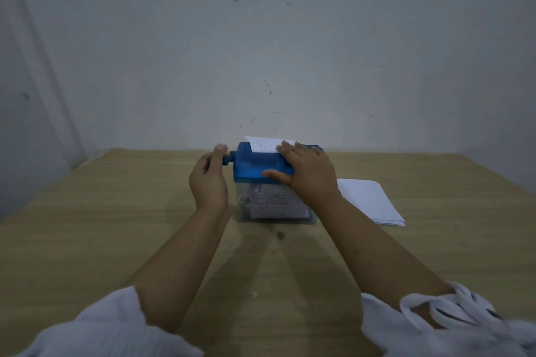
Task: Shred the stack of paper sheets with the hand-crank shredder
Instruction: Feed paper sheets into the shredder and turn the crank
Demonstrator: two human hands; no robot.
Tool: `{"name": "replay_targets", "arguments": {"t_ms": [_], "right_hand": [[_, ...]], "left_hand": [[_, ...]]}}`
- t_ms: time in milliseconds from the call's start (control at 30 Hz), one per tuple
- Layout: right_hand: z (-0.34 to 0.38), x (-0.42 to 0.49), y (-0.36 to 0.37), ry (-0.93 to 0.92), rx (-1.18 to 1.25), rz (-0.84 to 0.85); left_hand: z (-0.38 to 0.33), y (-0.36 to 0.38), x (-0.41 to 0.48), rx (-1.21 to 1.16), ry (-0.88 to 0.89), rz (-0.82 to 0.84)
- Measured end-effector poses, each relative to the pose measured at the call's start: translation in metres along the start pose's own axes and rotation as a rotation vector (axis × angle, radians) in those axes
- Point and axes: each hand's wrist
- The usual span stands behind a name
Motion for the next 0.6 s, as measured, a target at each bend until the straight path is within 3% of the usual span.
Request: {"name": "replay_targets", "arguments": {"t_ms": [233, 467, 600], "right_hand": [[-0.003, 0.000, -0.004, -0.069, -0.006, 0.060], [-0.008, 0.005, -0.007, -0.075, 0.022, 0.115], [-0.007, 0.002, -0.006, -0.071, 0.016, 0.112]], "left_hand": [[0.015, -0.024, -0.006, 0.054, -0.241, -0.072], [0.005, -0.032, 0.000, 0.118, -0.506, 0.109], [0.004, -0.030, -0.002, 0.087, -0.550, 0.138]]}}
Point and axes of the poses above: each hand's wrist, its own x-axis towards the middle knuckle, its own y-axis out of the palm, z = x × y, and after that the axes turned 2 degrees about -z, right-handed
